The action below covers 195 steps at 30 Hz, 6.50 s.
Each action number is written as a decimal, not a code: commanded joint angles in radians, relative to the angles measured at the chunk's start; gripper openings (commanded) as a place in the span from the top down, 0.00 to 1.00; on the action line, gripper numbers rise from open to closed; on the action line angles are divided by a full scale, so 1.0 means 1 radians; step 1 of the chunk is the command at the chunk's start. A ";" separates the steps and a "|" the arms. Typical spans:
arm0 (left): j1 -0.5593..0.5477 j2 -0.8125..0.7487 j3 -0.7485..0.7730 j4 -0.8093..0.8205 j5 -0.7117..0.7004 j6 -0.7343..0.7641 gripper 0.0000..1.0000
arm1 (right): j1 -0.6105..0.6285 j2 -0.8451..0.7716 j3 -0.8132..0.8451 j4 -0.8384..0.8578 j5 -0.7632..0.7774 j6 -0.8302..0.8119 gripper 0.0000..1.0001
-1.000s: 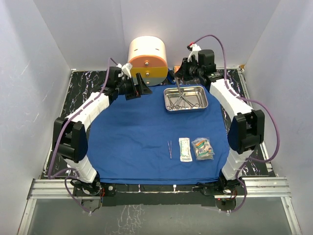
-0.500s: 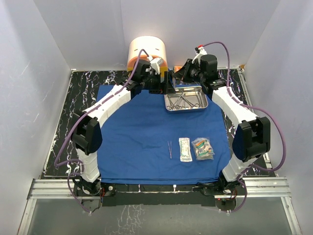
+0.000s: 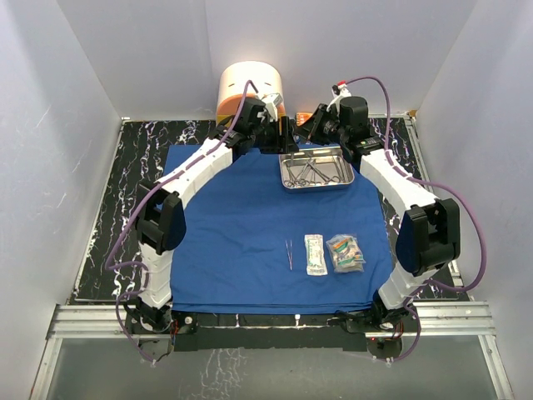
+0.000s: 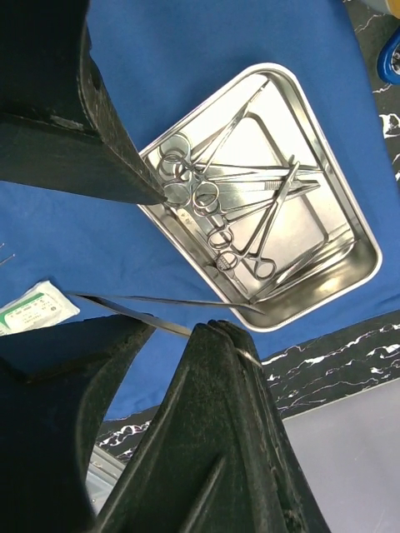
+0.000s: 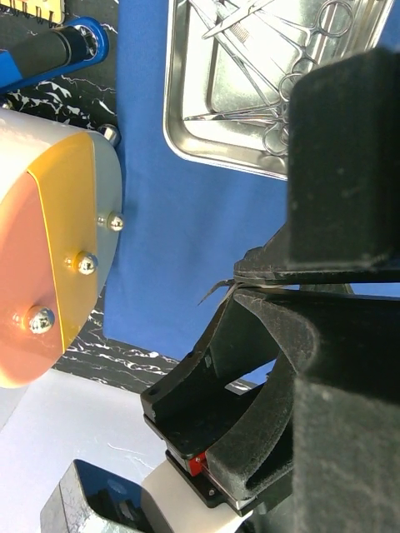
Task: Open and lay out the surgical kit
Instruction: Place the medical item in the surgical kit, then pick up the medical item from the container.
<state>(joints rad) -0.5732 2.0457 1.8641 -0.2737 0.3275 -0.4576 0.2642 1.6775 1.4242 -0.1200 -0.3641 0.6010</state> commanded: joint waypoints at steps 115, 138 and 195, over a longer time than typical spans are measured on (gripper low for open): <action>-0.337 -0.158 -0.652 -0.208 -0.166 -0.487 0.96 | -0.204 -0.298 -0.236 -0.100 -0.122 -0.415 0.66; -0.328 -0.161 -0.715 -0.190 -0.157 -0.505 0.88 | -0.222 -0.305 -0.246 -0.083 -0.148 -0.390 0.66; -0.172 -0.572 -0.839 -0.078 -0.011 -0.312 0.46 | -0.224 -0.180 -0.118 -0.185 -0.102 -0.675 0.66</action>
<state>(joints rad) -0.7998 1.5711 1.0294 -0.3939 0.2317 -0.8616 0.0437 1.4605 1.2308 -0.2920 -0.4934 0.0273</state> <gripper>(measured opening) 0.517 0.341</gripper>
